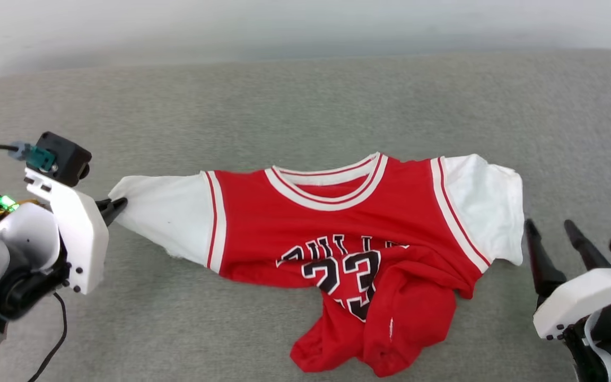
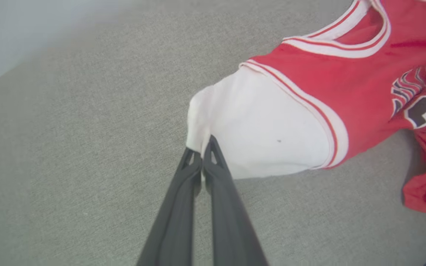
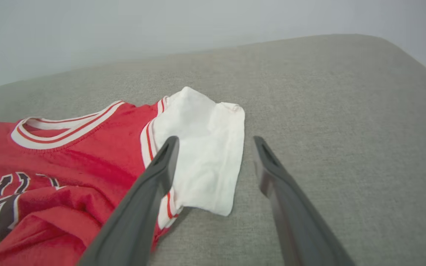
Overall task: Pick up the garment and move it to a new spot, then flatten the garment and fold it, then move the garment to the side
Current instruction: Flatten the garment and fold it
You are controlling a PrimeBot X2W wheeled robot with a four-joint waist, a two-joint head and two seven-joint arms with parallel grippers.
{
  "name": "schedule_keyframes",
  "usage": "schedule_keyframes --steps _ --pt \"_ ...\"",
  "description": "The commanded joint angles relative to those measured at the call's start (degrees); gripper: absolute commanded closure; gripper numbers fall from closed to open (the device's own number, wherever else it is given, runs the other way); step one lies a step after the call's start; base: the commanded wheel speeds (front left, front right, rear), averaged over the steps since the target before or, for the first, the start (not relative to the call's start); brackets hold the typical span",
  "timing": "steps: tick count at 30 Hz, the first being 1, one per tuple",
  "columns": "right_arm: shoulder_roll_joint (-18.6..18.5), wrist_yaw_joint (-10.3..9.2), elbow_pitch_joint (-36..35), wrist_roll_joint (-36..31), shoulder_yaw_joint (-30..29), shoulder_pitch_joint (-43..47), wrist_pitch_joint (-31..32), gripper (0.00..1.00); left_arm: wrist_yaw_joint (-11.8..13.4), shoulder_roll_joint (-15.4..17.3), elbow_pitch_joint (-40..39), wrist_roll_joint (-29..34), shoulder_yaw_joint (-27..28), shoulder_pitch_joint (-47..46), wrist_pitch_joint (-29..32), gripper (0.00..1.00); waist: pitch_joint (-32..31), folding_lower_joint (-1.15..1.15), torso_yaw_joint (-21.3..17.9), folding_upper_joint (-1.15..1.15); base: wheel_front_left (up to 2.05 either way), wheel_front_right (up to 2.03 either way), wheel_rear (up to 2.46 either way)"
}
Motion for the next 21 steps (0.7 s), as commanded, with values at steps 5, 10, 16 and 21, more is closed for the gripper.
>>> schedule_keyframes --steps 5,10,16,21 --pt "-7.03 -0.03 -2.91 -0.45 2.40 -2.72 17.10 0.00 4.85 2.36 -12.34 -0.66 2.57 5.33 -4.62 1.00 -1.03 0.00 3.67 0.00 0.00 0.00 0.00" --pt "-13.59 -0.03 -4.97 2.27 2.29 -10.97 41.74 0.00 9.09 4.70 -25.50 0.70 3.10 8.30 -5.16 1.00 2.60 0.00 6.86 0.00 0.00 0.00 0.00" --pt "-16.53 -0.02 -1.61 2.11 1.62 -20.59 53.87 0.00 10.15 5.75 -30.34 2.66 4.00 6.81 -5.78 1.00 7.37 0.00 9.18 0.00 0.00 0.00 0.00" --pt "-17.37 -0.02 2.68 -0.99 2.33 -25.65 57.98 0.00 9.54 5.06 -31.83 4.13 3.81 5.31 -6.14 1.00 10.79 0.00 11.08 0.00 0.00 0.00 0.00"
